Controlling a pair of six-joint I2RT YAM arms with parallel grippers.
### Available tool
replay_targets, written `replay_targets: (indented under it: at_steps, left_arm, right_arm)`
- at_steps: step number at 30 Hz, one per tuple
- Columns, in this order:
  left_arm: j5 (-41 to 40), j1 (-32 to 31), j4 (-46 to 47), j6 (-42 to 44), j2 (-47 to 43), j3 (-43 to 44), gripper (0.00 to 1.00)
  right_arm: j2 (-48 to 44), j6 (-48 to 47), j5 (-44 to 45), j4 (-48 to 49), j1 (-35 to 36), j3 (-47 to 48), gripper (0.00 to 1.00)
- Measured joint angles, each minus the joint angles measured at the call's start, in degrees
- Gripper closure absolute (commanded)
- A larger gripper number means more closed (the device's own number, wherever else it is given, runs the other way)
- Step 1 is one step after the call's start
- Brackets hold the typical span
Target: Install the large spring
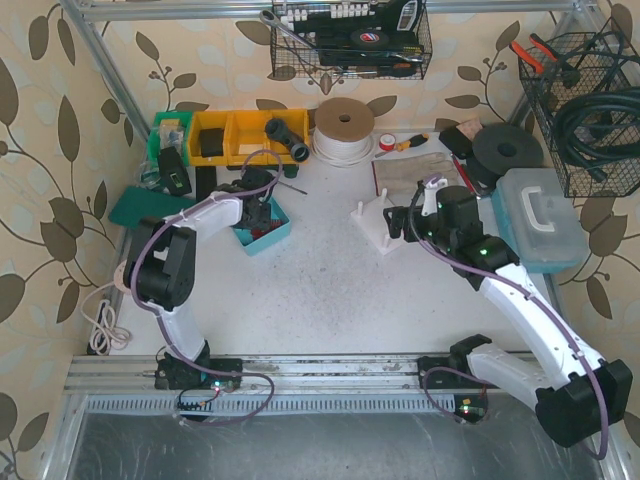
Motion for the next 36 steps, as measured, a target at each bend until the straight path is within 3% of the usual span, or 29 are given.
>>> replay_targets:
  at_steps: [7,21,27,36]
  left_arm:
    - [0.98,0.00,1.68,-0.31,2.47,1.68,0.51]
    - [0.76,0.00,6.38,-1.31,6.58,1.57,0.60]
    - [0.15,0.00,7.02,-1.49,6.62,1.31,0.77]
    - [2.10,-1.20,6.32,-2.97,4.46,-0.46,0.90]
  right_arm:
    - [0.76,-0.63,-1.33,0.37,0.00,0.00,0.03]
    - [-0.07,-1.55,-1.79,0.44,0.00,-0.15,0.03]
    - [-0.68,-1.57,-1.79,0.42,0.00,-0.37,0.02]
    - [-1.88,-1.97,-1.70,0.42,0.00,-0.48,0.02]
